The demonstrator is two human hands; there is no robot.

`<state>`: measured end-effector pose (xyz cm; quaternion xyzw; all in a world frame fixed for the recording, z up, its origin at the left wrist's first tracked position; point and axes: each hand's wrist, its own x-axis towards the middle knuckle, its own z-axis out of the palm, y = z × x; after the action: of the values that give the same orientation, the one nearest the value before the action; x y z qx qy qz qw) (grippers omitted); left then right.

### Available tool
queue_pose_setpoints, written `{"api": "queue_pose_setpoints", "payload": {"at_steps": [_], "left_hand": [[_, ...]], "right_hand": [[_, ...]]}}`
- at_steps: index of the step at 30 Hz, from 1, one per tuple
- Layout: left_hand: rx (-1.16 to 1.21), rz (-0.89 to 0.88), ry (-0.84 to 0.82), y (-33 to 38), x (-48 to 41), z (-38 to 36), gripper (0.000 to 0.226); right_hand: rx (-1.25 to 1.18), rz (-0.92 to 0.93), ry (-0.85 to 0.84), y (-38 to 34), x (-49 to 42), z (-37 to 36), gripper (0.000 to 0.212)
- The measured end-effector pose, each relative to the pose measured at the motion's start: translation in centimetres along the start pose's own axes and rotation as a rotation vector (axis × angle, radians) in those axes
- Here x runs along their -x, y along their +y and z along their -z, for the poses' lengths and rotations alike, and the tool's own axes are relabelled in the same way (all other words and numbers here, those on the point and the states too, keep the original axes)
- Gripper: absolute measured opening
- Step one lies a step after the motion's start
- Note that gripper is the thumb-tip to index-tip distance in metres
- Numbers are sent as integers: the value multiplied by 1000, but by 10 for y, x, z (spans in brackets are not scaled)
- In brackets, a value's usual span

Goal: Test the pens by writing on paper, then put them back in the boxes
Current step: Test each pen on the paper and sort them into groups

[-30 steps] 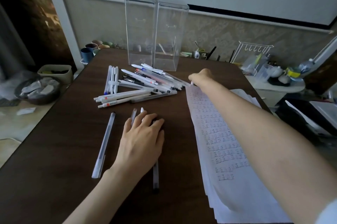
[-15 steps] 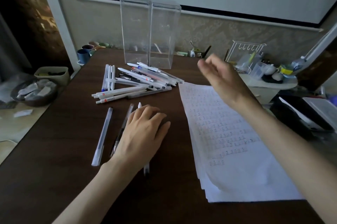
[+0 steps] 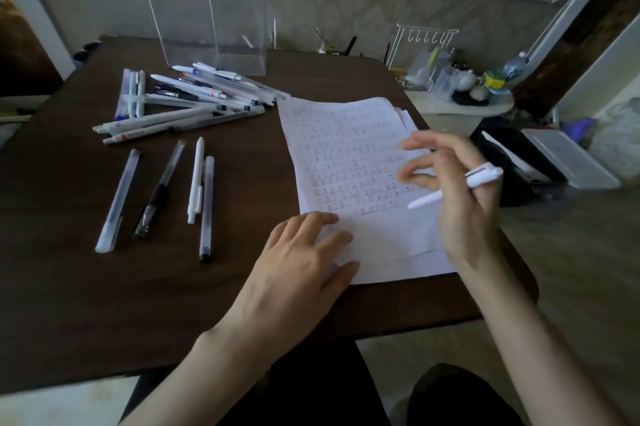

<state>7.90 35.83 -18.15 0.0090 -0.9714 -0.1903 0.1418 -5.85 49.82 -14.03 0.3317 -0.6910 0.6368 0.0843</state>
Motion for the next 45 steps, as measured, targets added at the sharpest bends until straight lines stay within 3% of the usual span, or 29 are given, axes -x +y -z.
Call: {"api": "queue_pose_setpoints", "payload": {"at_steps": [6,10,14,20,30,45], "left_hand": [[-20,-126,1,3,3,-7,36],[-35,-157,-22,3,4,-10,45],[-37,-156,-35,4,4,-11,48],[-44,-148,-40,2,3,-11,51],[-32,-143,-31,2,4,-13,46],[44,-120,-40,4,7,-8,46]], "right_hand": [[16,-299,-90,7,14,-15,40],[34,-245,-134,12,8,-17,17],[-2,-360,-229,21,14,-19,11],[163,-316,-182,24,15,-22,36],[342,-255,-215,27,17,-25,36],[347,-296,-206,22,17,-24,36]]}}
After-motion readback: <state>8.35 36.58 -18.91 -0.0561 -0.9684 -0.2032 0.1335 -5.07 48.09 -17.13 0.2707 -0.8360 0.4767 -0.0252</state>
